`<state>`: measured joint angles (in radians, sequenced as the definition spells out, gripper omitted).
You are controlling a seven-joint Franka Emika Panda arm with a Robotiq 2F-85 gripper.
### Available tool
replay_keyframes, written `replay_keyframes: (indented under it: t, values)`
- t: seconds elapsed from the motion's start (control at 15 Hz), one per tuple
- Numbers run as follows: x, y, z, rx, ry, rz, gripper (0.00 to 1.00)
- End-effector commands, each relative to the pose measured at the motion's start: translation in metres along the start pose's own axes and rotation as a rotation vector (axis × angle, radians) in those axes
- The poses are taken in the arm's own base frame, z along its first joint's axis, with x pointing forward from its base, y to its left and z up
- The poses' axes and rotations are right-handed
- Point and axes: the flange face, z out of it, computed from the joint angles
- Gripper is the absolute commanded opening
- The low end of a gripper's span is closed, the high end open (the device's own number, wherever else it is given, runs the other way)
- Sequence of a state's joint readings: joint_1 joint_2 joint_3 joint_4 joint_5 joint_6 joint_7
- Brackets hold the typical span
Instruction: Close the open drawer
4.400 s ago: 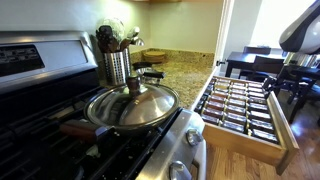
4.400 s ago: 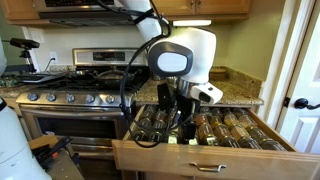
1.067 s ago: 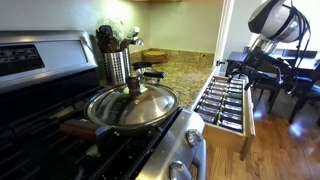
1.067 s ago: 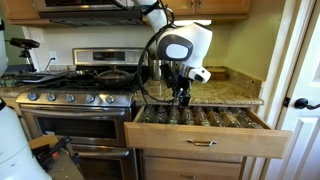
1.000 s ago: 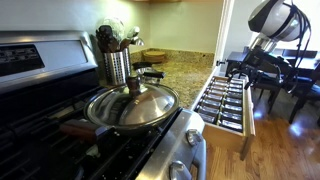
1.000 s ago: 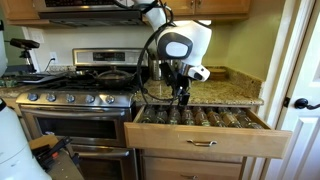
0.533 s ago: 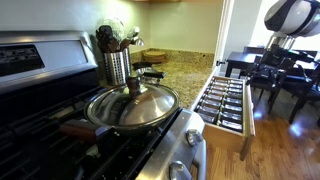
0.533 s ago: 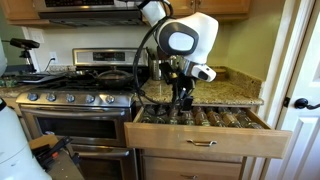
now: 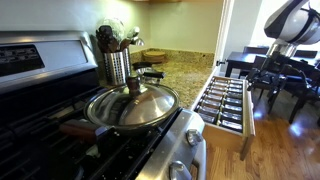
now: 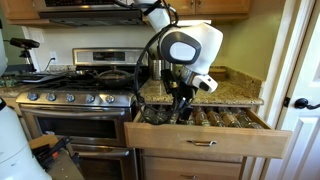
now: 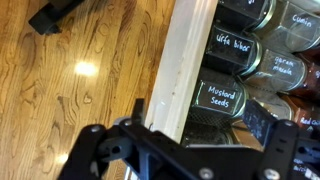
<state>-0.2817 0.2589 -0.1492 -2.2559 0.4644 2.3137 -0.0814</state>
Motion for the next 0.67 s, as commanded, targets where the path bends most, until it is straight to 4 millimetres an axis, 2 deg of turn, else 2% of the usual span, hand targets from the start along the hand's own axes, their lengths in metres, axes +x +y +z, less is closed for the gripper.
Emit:
replay_keyframes:
  t: [0.0, 0.27, 0.6]
  values:
    - [0.013, -0.002, 0.016, 0.009, -0.021, 0.033, 1.00]
    - [0.032, 0.000, 0.033, 0.035, -0.022, 0.038, 1.00]
    - [0.060, -0.011, 0.051, 0.083, -0.016, 0.064, 1.00]
